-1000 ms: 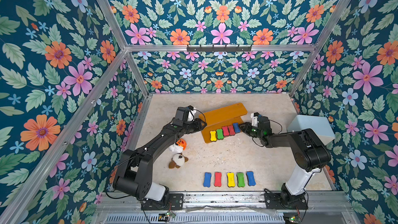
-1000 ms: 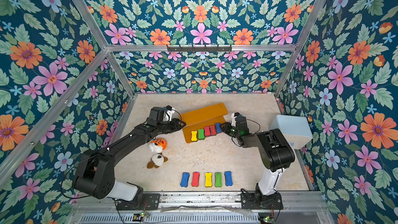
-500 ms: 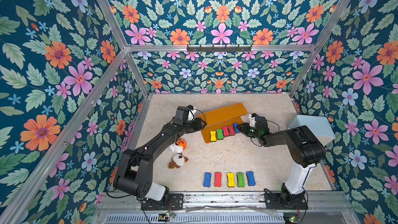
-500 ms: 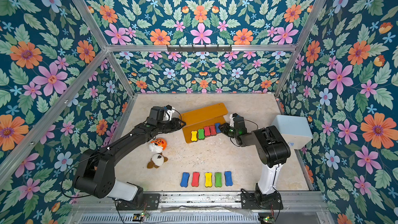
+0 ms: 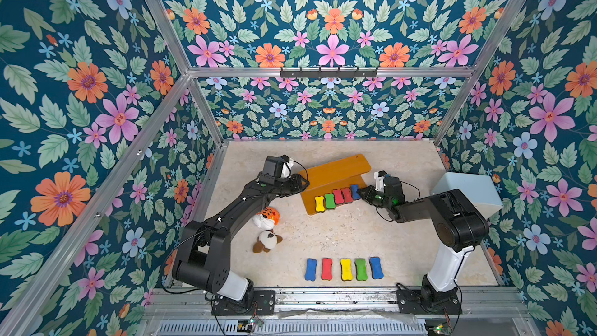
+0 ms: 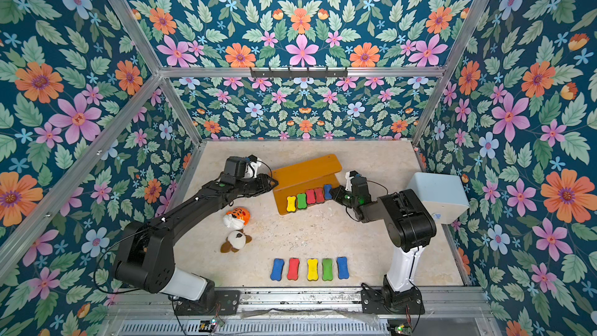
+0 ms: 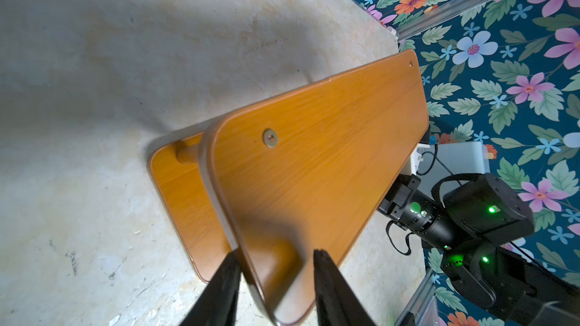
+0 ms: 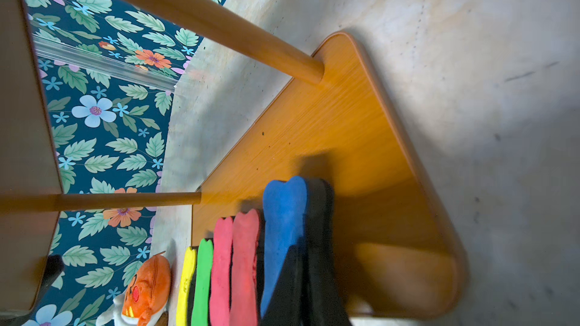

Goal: Remove the whiteboard erasers from the shelf
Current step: Pick up the whiteboard eraser from the shelf, then adjust the shelf at the center of the board.

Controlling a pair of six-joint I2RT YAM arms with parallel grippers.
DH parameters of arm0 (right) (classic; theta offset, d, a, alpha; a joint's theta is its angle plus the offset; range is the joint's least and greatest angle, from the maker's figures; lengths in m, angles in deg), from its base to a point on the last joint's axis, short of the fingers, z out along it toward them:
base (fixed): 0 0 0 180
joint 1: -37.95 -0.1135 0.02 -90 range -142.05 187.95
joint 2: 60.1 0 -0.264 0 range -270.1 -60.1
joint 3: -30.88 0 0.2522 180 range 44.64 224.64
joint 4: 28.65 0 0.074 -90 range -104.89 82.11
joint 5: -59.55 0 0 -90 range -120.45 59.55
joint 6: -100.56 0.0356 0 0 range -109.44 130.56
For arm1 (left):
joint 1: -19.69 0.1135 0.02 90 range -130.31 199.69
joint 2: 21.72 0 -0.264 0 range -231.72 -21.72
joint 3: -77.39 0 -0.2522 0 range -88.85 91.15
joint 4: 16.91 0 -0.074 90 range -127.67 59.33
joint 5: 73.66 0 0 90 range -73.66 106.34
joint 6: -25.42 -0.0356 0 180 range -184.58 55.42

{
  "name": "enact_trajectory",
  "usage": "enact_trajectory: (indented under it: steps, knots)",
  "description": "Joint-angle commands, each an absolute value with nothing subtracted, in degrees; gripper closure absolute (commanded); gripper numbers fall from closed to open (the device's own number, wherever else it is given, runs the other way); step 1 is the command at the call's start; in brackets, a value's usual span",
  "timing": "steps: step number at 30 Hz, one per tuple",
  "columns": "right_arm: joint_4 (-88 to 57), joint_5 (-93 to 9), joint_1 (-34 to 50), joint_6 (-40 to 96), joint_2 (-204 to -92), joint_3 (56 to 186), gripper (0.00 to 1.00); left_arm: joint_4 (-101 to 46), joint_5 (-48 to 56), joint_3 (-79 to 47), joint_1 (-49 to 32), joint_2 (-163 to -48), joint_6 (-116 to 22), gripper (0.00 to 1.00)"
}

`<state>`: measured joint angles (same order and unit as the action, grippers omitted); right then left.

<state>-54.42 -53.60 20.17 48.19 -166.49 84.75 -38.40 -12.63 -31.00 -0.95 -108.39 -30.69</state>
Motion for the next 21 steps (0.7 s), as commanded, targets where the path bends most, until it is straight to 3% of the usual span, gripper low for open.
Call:
enact_trajectory:
  steps: [1, 21]
  knots:
    - [-53.5, -52.5, 20.1, 48.7, -165.6, 84.4, 0.93, -38.4, -12.8, -30.1, -0.4, -109.3, -31.7, 0.56]
    - [-47.5, -50.7, 20.1, 48.4, -152.1, 79.5, 0.97, -39.1, -12.4, -23.6, 0.2, -115.2, -31.2, 0.56]
